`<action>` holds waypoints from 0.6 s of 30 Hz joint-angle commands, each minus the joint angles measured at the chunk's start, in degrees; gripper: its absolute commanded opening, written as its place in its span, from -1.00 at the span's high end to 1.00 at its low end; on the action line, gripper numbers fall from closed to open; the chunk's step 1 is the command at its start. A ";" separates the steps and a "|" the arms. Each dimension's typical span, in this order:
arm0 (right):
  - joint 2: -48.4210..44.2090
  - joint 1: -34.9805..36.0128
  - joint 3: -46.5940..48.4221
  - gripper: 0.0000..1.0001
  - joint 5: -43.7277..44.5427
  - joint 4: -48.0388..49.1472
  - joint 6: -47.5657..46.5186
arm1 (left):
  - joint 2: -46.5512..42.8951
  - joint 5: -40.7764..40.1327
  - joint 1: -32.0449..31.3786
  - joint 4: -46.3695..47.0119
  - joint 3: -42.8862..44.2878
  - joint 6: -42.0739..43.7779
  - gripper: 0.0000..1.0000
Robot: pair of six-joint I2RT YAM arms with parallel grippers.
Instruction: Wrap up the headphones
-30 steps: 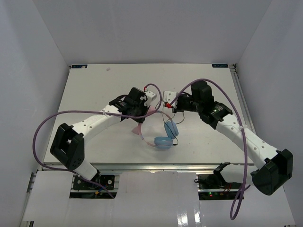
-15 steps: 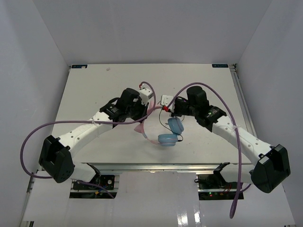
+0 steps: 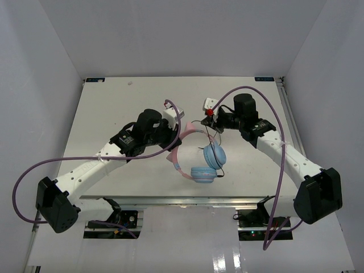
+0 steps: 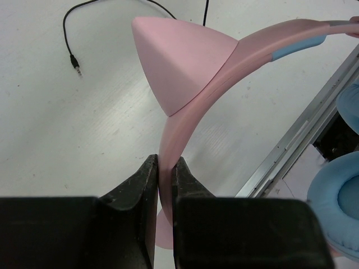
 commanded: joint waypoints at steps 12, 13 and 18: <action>-1.59 -0.19 3.47 0.85 -3.11 2.46 5.39 | 2.70 5.69 -0.89 3.36 0.27 -2.43 1.00; -1.69 -0.13 3.47 0.85 -2.59 2.46 5.42 | 3.25 5.66 -0.96 3.46 0.40 -2.44 1.00; -1.16 0.39 2.32 0.85 0.14 2.27 5.11 | 4.53 5.73 -1.07 3.68 2.62 -2.44 1.00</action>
